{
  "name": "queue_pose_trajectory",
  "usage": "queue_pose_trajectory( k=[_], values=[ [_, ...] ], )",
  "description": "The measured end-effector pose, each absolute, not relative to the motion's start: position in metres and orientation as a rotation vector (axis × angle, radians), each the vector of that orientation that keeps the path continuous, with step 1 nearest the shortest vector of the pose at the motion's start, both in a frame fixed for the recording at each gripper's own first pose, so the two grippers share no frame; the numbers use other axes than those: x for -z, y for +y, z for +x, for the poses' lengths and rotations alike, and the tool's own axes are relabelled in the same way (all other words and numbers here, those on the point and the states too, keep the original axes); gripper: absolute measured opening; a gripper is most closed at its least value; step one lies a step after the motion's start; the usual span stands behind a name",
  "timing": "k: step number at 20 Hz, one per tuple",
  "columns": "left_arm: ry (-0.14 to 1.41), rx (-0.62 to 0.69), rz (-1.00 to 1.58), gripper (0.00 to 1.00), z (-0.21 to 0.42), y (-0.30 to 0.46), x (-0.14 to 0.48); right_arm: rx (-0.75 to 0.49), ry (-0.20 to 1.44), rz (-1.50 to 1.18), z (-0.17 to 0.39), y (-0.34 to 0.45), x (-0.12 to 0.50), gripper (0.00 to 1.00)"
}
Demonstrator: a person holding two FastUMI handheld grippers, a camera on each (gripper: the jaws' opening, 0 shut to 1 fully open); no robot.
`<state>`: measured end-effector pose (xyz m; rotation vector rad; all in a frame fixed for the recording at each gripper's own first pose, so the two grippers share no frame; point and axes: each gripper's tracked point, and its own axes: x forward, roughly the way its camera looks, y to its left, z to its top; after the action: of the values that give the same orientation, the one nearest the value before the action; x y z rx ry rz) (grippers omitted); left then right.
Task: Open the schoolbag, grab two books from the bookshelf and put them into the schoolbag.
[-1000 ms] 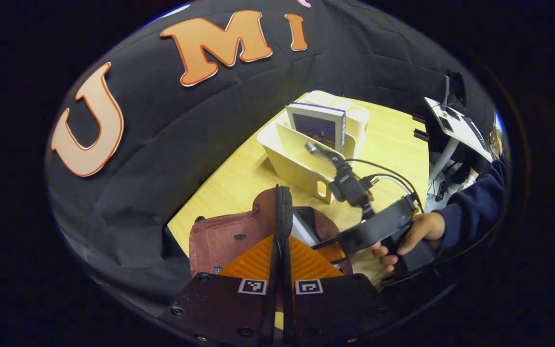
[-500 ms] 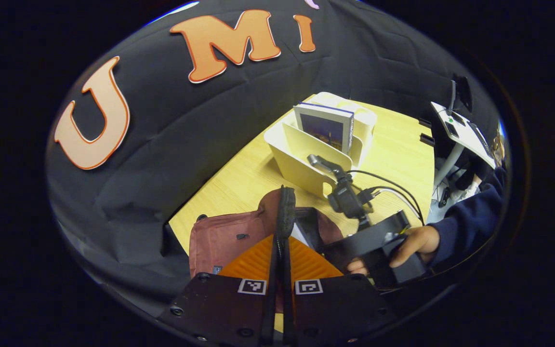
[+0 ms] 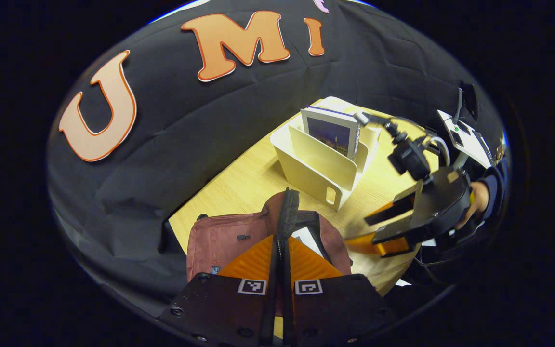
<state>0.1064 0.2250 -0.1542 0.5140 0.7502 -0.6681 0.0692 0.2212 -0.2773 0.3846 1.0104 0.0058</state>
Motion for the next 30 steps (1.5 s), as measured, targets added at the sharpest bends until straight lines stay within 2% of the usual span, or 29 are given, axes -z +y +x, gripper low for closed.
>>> queue_pose_trajectory(
  k=[5,12,18,22,30],
  values=[
    [0.748,0.643,0.505,0.07,0.107,0.226,0.155,0.013,1.023,0.2,0.063,0.154,0.222,0.98],
    [0.748,0.597,0.479,0.08,0.107,0.233,0.156,-0.006,1.039,0.013,0.077,0.105,0.162,0.98],
    [0.762,0.546,0.455,0.07,0.102,0.237,0.155,-0.023,1.09,-0.065,0.118,0.07,0.127,0.98],
    [0.784,0.496,0.435,0.08,0.099,0.242,0.156,-0.049,1.156,-0.054,0.155,0.067,0.125,0.98],
    [0.822,0.417,0.423,0.07,0.101,0.243,0.158,-0.063,1.301,-0.073,0.212,0.058,0.169,0.98]
  ],
)
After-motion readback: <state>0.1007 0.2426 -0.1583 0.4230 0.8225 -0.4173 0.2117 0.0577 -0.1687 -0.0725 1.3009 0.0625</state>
